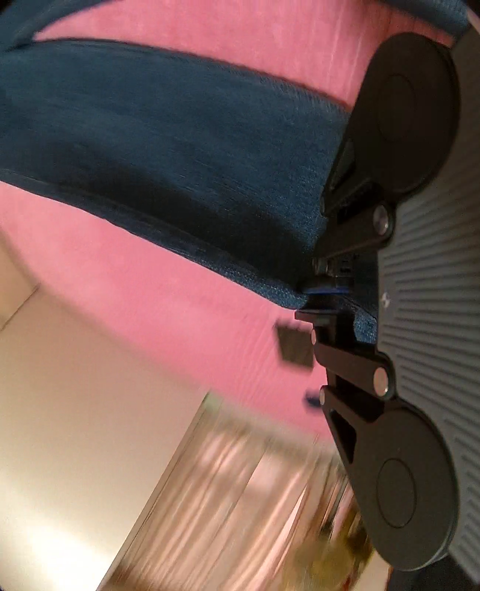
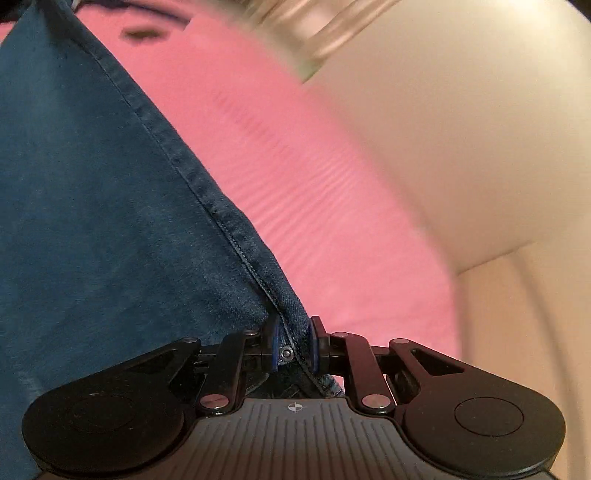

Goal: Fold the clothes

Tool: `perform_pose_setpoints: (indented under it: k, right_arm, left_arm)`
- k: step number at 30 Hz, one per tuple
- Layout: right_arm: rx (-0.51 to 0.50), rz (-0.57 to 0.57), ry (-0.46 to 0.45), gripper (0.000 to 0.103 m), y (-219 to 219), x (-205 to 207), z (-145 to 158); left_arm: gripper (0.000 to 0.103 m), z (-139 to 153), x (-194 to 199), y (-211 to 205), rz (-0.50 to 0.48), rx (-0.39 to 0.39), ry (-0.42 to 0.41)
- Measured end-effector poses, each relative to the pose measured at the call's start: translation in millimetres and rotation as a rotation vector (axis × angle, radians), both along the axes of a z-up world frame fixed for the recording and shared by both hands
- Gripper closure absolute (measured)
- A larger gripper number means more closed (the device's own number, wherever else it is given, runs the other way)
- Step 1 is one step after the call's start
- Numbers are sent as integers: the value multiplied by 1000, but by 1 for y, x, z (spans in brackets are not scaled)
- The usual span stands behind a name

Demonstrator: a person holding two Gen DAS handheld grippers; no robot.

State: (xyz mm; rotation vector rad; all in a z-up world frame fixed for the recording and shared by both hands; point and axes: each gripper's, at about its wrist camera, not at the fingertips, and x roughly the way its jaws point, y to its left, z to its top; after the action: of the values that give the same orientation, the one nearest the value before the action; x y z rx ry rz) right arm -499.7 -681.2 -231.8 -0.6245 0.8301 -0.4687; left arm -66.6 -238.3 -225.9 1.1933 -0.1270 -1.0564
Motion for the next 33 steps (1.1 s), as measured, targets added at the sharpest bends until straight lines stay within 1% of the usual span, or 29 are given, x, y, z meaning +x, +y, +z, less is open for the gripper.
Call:
perform_pose_setpoints:
  k: [1, 3, 5, 6, 7, 8, 10, 11, 12, 13, 14, 15, 16, 18, 19, 22, 23, 25, 26, 28, 30, 32, 33]
  right_arm:
    - [-38, 0, -46, 89, 23, -26, 1]
    - [-87, 5, -116, 89, 69, -81, -8]
    - [-68, -10, -154, 89, 106, -129, -29]
    - [-59, -17, -173, 89, 125, -153, -40]
    - [-43, -29, -179, 89, 141, -174, -52]
    - [-19, -47, -164, 89, 152, -188, -69]
    - [47, -102, -139, 89, 166, -210, -96]
    - [80, -125, -125, 88, 171, -217, -104]
    - [106, -147, -130, 77, 176, -225, -109]
    - [123, -173, -164, 50, 182, -234, -109]
    - [158, -203, -208, 37, 184, -243, -108]
    - [219, -237, -268, 25, 182, -251, -103]
    - [292, -277, -332, 25, 179, -259, -97]
    - [481, -369, -476, 25, 168, -272, -88]
    - [588, -416, -559, 25, 159, -278, -85]
    - [916, -560, -822, 25, 129, -291, -81]
    - [999, -600, -904, 25, 116, -290, -81]
    - [1066, -659, -1021, 25, 89, -282, -82]
    - [1079, -701, -1045, 25, 79, -280, -84]
    - [1109, -789, -1059, 25, 55, -272, -87]
    - [1134, -848, -1051, 25, 37, -264, -93]
    - [1174, -890, -1049, 41, 25, -260, -99]
    - [1191, -906, -1052, 53, 24, -261, -101]
  left_arm:
    - [98, 5, -20, 18, -16, -15, -28]
    - [98, 6, -63, 62, -38, -12, -71]
    - [98, -2, -102, 101, -33, 24, -44]
    - [97, -12, -123, 120, -40, 69, -46]
    - [97, -24, -139, 134, -37, 111, -44]
    - [97, -37, -153, 147, -30, 147, -36]
    - [97, -62, -170, 158, -4, 202, 6]
    - [97, -75, -177, 163, 1, 231, 17]
    - [97, -86, -186, 166, -5, 264, 9]
    - [97, -96, -195, 167, -4, 287, -21]
    - [97, -101, -199, 167, 6, 293, -28]
    - [97, -104, -202, 167, 16, 295, -25]
    - [97, -104, -201, 165, 34, 284, -11]
    - [97, -100, -197, 161, 73, 253, 28]
    - [97, -96, -195, 160, 90, 238, 49]
    - [97, -89, -192, 159, 102, 228, 65]
    - [96, -86, -192, 158, 105, 225, 69]
    - [96, -81, -189, 156, 108, 227, 67]
    - [96, -79, -190, 156, 111, 227, 65]
    - [96, -77, -195, 160, 118, 226, 67]
    - [96, -76, -198, 161, 123, 231, 65]
    - [96, -80, -197, 159, 121, 242, 51]
    - [96, -81, -197, 159, 121, 244, 50]
